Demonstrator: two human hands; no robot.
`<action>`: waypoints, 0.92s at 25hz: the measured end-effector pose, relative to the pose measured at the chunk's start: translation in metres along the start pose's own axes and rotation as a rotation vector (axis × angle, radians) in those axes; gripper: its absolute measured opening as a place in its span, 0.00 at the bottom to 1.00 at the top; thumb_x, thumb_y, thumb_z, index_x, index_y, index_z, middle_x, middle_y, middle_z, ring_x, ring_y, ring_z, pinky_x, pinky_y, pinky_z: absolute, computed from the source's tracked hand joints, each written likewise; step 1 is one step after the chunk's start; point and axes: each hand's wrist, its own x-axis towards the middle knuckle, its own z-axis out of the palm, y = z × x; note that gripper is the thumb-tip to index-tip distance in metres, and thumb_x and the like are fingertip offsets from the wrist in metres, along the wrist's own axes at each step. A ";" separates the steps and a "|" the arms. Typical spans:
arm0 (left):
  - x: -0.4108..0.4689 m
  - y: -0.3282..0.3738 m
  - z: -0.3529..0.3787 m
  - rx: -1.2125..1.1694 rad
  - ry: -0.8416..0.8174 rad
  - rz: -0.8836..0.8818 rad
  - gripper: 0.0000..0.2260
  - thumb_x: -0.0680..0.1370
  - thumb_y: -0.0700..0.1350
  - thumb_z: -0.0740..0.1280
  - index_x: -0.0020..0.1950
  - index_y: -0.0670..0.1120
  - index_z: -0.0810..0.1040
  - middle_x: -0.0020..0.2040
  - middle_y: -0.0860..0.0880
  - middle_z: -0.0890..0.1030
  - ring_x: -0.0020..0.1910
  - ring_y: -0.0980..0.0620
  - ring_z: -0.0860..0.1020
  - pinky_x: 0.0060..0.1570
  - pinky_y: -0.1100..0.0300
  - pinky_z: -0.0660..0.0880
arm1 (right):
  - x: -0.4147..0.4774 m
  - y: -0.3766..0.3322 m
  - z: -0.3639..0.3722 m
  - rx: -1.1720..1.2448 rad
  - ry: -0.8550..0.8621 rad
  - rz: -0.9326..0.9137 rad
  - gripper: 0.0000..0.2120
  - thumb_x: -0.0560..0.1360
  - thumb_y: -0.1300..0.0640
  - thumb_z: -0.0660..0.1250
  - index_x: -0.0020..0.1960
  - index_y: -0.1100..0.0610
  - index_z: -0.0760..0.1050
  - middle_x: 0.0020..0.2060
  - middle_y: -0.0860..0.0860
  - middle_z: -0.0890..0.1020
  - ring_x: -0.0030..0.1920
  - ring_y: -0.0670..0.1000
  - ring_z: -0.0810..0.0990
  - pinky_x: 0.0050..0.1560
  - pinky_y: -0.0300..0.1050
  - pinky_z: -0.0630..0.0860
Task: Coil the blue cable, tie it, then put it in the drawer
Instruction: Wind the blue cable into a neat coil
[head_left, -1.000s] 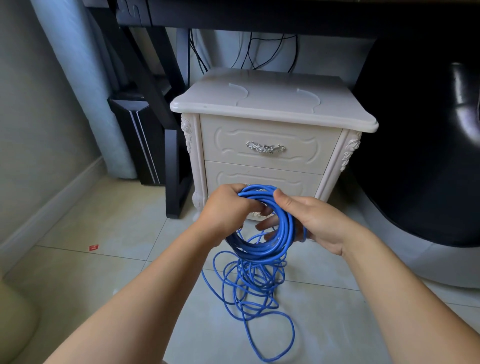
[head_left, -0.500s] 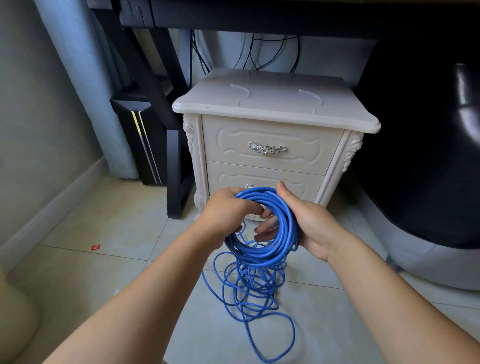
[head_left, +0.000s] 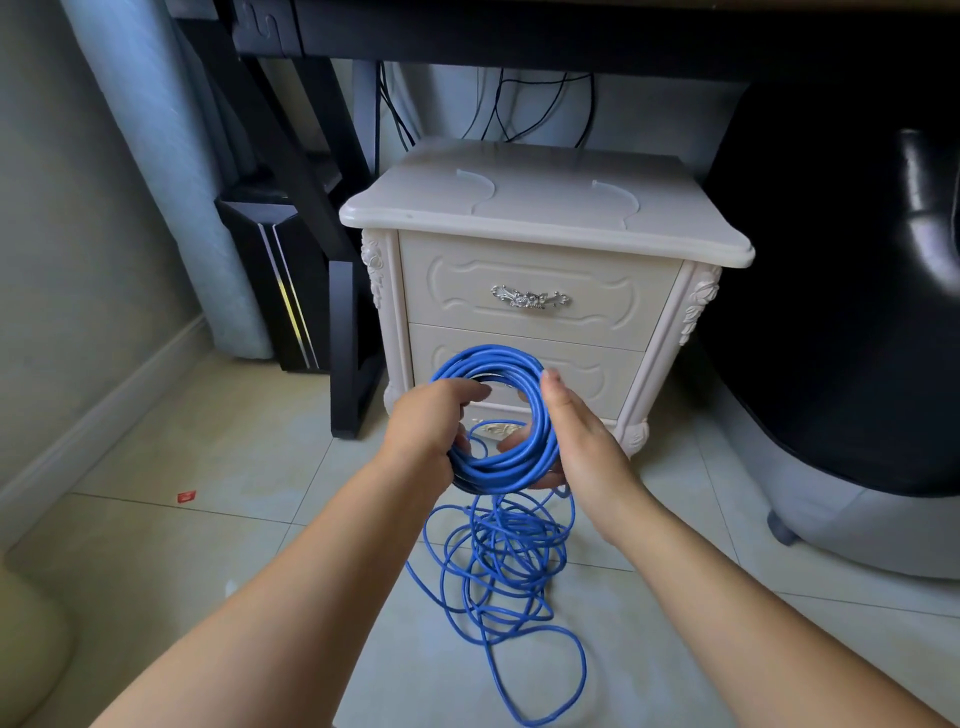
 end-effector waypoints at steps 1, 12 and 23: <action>0.000 0.000 0.000 -0.006 0.017 0.011 0.10 0.72 0.38 0.72 0.38 0.43 0.71 0.23 0.51 0.65 0.16 0.54 0.61 0.28 0.59 0.60 | -0.001 0.001 -0.001 -0.057 -0.015 -0.012 0.12 0.78 0.40 0.61 0.52 0.47 0.74 0.45 0.54 0.85 0.39 0.51 0.86 0.44 0.51 0.84; -0.017 -0.012 0.008 -0.029 0.100 0.114 0.05 0.75 0.43 0.69 0.41 0.47 0.75 0.29 0.49 0.68 0.27 0.50 0.68 0.32 0.57 0.66 | 0.005 0.009 0.012 0.211 0.053 0.167 0.07 0.77 0.59 0.64 0.54 0.51 0.73 0.49 0.60 0.81 0.41 0.58 0.85 0.38 0.57 0.84; -0.014 -0.009 -0.004 0.901 -0.277 0.767 0.19 0.71 0.40 0.69 0.60 0.55 0.75 0.42 0.55 0.81 0.36 0.62 0.75 0.38 0.71 0.70 | 0.013 0.002 -0.020 -0.747 -0.036 -0.192 0.10 0.74 0.62 0.62 0.47 0.48 0.67 0.41 0.50 0.77 0.45 0.59 0.80 0.45 0.53 0.76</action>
